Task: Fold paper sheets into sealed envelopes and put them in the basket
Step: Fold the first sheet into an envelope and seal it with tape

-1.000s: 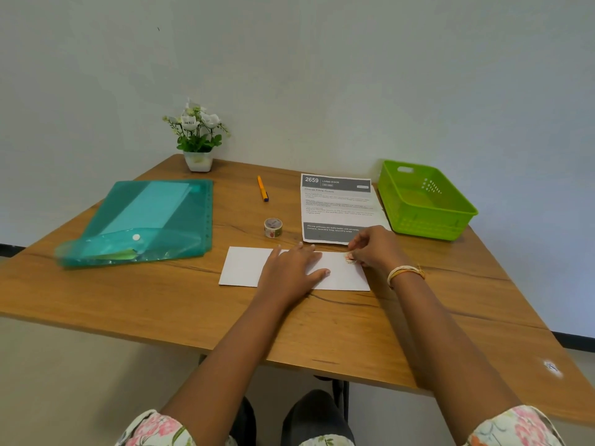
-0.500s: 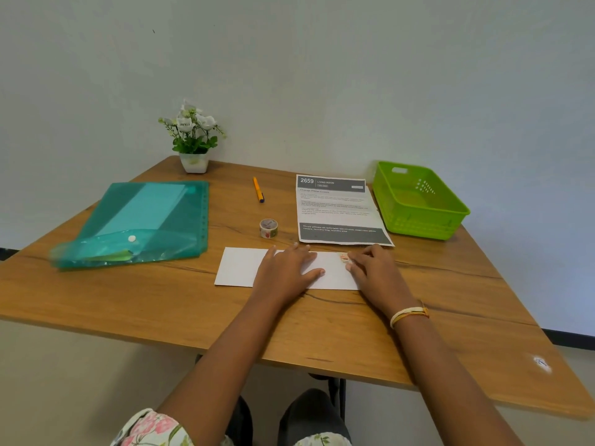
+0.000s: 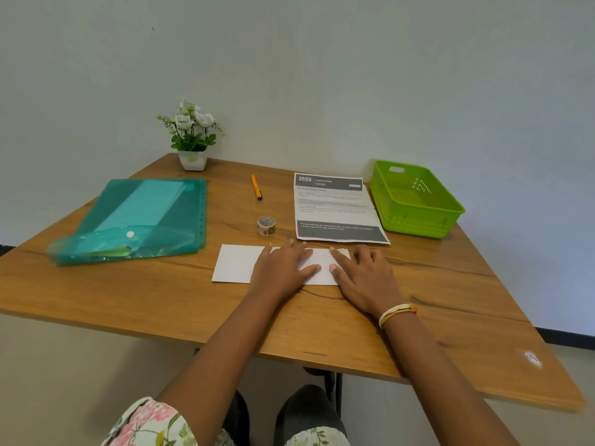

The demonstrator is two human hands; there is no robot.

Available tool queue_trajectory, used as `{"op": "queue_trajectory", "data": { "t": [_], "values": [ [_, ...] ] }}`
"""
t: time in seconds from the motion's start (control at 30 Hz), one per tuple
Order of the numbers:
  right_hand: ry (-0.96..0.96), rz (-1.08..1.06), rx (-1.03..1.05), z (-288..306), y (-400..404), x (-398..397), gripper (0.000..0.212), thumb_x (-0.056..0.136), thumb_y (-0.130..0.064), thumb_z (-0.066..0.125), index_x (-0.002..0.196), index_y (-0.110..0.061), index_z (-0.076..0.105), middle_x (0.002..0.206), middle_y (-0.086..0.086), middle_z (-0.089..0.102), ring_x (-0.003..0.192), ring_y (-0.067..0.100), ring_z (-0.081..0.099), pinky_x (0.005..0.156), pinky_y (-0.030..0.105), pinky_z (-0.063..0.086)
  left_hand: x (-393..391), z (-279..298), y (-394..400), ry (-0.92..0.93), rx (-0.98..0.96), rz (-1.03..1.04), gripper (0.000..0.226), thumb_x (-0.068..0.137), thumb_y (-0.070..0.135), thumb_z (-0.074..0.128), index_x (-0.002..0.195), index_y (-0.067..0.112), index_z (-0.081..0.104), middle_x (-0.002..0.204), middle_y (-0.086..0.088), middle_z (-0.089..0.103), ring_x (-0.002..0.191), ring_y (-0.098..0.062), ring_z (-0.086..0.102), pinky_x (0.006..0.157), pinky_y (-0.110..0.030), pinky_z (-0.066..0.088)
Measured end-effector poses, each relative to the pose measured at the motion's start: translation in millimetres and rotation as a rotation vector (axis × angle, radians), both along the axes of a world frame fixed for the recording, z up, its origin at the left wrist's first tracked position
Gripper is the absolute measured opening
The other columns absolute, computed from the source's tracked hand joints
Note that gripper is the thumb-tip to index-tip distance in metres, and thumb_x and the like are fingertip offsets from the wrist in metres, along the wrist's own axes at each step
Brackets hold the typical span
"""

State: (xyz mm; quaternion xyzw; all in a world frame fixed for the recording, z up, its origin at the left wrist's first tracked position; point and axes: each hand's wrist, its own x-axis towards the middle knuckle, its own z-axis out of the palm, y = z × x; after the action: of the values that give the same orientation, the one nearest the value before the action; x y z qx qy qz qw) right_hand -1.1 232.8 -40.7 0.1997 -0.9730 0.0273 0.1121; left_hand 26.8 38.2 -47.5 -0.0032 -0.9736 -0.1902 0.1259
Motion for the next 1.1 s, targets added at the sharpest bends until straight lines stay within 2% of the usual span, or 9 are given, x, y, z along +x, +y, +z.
{"op": "queue_trajectory", "data": {
  "t": [0.13, 0.27, 0.33, 0.47, 0.57, 0.77, 0.97, 1.1],
  "values": [
    [-0.043, 0.014, -0.058, -2, 2, 6, 0.049, 0.099, -0.054, 0.021, 0.147, -0.046, 0.028, 0.144, 0.003, 0.039, 0.124, 0.023, 0.034, 0.104, 0.037, 0.033, 2, 2, 1, 0.01, 0.01, 0.024, 0.056, 0.088, 0.064, 0.048, 0.135, 0.035, 0.051, 0.149, 0.007, 0.041, 0.139, -0.017, 0.034, 0.114, -0.041, 0.02],
    [-0.049, 0.0, -0.108, -5, 3, 14, 0.055, 0.1, -0.052, 0.022, 0.149, -0.031, 0.029, 0.15, 0.002, 0.036, 0.134, 0.02, 0.03, 0.11, 0.036, 0.029, 3, 3, 1, 0.0, 0.013, 0.033, 0.057, 0.088, 0.064, 0.048, 0.136, 0.035, 0.05, 0.15, 0.006, 0.04, 0.139, -0.02, 0.032, 0.114, -0.042, 0.02],
    [-0.036, -0.019, -0.117, -4, 2, 15, 0.058, 0.099, -0.054, 0.024, 0.149, -0.026, 0.03, 0.149, 0.0, 0.038, 0.133, 0.019, 0.032, 0.109, 0.035, 0.031, 3, 2, 1, -0.008, -0.005, 0.021, 0.057, 0.088, 0.064, 0.046, 0.137, 0.034, 0.048, 0.15, 0.006, 0.039, 0.14, -0.018, 0.031, 0.115, -0.042, 0.019],
    [-0.019, -0.056, -0.118, -2, -1, 13, 0.06, 0.096, -0.06, 0.026, 0.15, -0.036, 0.025, 0.141, -0.004, 0.043, 0.123, 0.02, 0.039, 0.1, 0.037, 0.035, 0, 0, 0, -0.022, -0.014, 0.004, 0.057, 0.089, 0.064, 0.044, 0.138, 0.034, 0.048, 0.151, 0.008, 0.038, 0.141, -0.013, 0.029, 0.116, -0.041, 0.016],
    [-0.026, -0.108, -0.084, 1, -7, 10, 0.058, 0.095, -0.062, 0.022, 0.147, -0.037, 0.031, 0.138, -0.002, 0.043, 0.12, 0.022, 0.039, 0.097, 0.039, 0.035, -1, -1, 0, -0.021, -0.013, 0.005, 0.057, 0.089, 0.064, 0.044, 0.138, 0.035, 0.048, 0.15, 0.009, 0.038, 0.141, -0.012, 0.029, 0.116, -0.041, 0.016],
    [-0.035, -0.101, -0.093, -1, -8, 15, 0.056, 0.097, -0.056, 0.026, 0.148, -0.031, 0.033, 0.144, -0.002, 0.039, 0.125, 0.021, 0.037, 0.103, 0.038, 0.036, -1, -1, 0, -0.007, -0.004, 0.013, 0.056, 0.089, 0.064, 0.045, 0.136, 0.034, 0.049, 0.149, 0.008, 0.04, 0.14, -0.013, 0.031, 0.115, -0.041, 0.018],
    [-0.011, -0.043, -0.238, -2, 1, 20, 0.047, 0.098, -0.046, 0.039, 0.139, -0.026, 0.051, 0.14, 0.002, 0.051, 0.127, 0.019, 0.042, 0.105, 0.036, 0.036, -2, -1, 0, 0.014, 0.003, 0.004, 0.055, 0.089, 0.062, 0.046, 0.135, 0.033, 0.051, 0.149, 0.008, 0.041, 0.139, -0.013, 0.032, 0.114, -0.042, 0.02],
    [-0.003, -0.056, -0.26, 0, -1, 20, 0.046, 0.096, -0.046, 0.043, 0.136, -0.026, 0.054, 0.138, 0.0, 0.053, 0.126, 0.018, 0.044, 0.104, 0.036, 0.038, -1, 0, 0, -0.031, -0.006, -0.023, 0.054, 0.091, 0.058, 0.046, 0.137, 0.03, 0.049, 0.15, 0.007, 0.039, 0.142, -0.011, 0.027, 0.115, -0.044, 0.017]
  ]
}}
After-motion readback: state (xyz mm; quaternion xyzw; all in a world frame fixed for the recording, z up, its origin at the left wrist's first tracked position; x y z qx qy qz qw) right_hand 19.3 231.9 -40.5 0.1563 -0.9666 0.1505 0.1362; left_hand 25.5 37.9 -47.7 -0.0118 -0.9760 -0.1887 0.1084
